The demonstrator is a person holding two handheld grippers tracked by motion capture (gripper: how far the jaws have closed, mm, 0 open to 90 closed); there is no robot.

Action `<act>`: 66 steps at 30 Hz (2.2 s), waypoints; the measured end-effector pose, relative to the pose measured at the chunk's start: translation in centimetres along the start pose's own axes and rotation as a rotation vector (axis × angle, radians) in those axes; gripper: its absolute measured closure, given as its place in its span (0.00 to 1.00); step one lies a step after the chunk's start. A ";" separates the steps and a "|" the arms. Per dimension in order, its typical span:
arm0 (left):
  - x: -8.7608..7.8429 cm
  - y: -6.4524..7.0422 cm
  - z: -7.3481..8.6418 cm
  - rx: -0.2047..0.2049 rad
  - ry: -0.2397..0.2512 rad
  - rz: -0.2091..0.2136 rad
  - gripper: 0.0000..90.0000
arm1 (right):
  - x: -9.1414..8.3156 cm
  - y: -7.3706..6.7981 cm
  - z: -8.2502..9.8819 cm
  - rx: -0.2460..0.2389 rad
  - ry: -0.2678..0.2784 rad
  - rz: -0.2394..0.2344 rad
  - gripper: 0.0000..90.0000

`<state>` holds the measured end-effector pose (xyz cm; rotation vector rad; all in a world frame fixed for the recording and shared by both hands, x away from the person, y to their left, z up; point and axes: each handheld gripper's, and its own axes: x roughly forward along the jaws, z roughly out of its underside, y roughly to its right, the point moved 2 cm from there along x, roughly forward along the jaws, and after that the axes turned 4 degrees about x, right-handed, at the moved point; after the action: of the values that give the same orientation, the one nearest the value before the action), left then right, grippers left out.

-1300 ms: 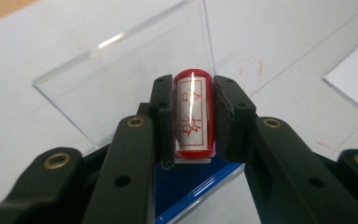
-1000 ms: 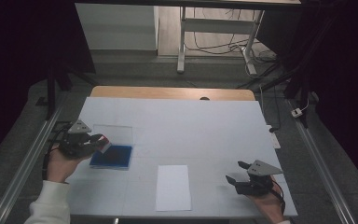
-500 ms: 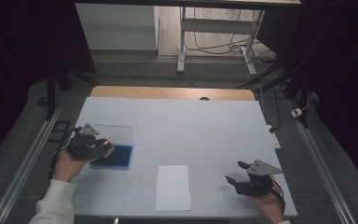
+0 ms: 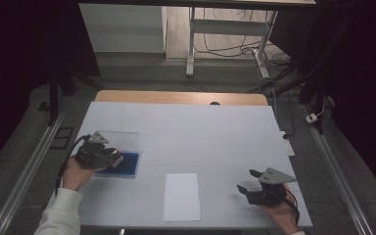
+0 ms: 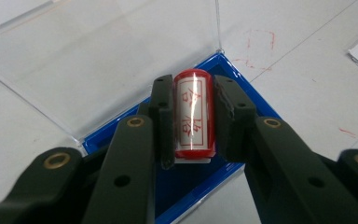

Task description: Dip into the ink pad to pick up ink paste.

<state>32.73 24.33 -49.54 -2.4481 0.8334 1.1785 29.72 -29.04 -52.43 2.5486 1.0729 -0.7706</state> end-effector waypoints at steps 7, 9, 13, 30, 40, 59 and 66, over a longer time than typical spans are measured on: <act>0.6 0.1 0.1 0.007 -0.023 -0.003 0.78 | -0.1 0.0 0.0 -0.001 -0.004 0.009 0.27; 0.8 0.1 0.1 0.009 -0.031 0.001 0.78 | 0.0 0.0 0.0 0.000 -0.001 0.001 0.27; 1.0 0.2 0.1 0.013 -0.036 0.000 0.78 | -0.1 0.0 0.0 -0.004 -0.006 0.010 0.27; 1.1 0.7 -0.3 0.034 -0.082 -0.035 0.78 | 0.0 0.0 0.0 -0.008 -0.010 0.003 0.27; 1.6 0.8 -0.2 0.036 -0.092 -0.035 0.79 | 0.0 -0.1 0.0 -0.005 -0.011 0.000 0.27; 1.8 0.8 -0.1 0.034 -0.084 -0.039 0.79 | 0.0 -0.2 0.0 -0.010 -0.008 -0.001 0.27; 1.8 0.8 0.0 0.028 -0.078 -0.035 0.79 | 0.0 -0.3 -0.1 -0.013 -0.005 -0.002 0.27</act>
<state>33.16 23.07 -50.94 -2.3681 0.7762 1.2333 29.56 -28.83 -52.40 2.5333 1.0756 -0.7678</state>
